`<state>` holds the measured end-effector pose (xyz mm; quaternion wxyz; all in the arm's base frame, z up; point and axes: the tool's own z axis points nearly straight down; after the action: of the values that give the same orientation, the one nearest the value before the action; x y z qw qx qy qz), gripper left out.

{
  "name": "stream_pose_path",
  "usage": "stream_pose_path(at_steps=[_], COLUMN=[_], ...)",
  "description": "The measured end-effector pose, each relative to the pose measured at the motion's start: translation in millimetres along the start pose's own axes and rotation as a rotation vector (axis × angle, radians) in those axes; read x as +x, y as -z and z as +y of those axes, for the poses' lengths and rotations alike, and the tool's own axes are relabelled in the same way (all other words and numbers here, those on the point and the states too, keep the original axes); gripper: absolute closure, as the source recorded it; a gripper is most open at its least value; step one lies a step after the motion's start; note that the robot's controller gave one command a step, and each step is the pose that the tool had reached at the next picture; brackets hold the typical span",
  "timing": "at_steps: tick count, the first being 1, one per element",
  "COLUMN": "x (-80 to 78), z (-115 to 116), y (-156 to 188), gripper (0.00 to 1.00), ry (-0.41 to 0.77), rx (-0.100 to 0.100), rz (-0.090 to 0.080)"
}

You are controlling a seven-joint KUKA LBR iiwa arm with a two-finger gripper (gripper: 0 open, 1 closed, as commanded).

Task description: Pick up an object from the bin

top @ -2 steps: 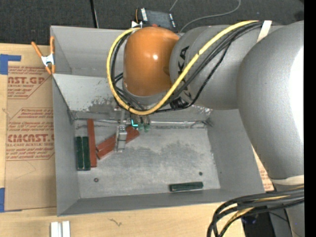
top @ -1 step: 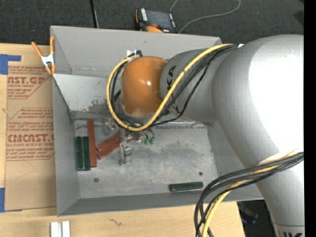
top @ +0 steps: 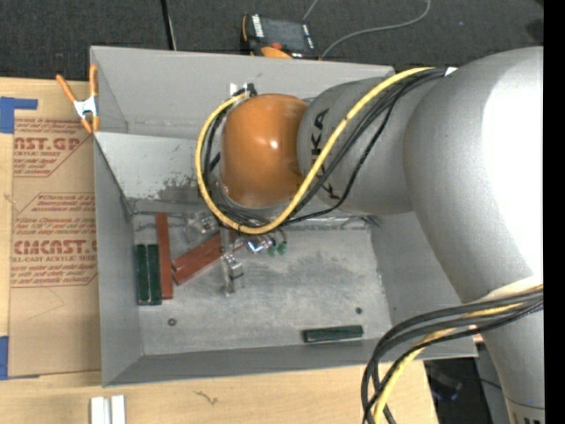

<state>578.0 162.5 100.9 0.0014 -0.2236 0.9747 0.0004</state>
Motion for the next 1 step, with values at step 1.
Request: stream_pose_path(at_steps=[1], x=[6.3], z=[-24.6], y=[7.9], gripper=[0.0], ry=[-0.014], rx=[0.0], rz=[-0.001])
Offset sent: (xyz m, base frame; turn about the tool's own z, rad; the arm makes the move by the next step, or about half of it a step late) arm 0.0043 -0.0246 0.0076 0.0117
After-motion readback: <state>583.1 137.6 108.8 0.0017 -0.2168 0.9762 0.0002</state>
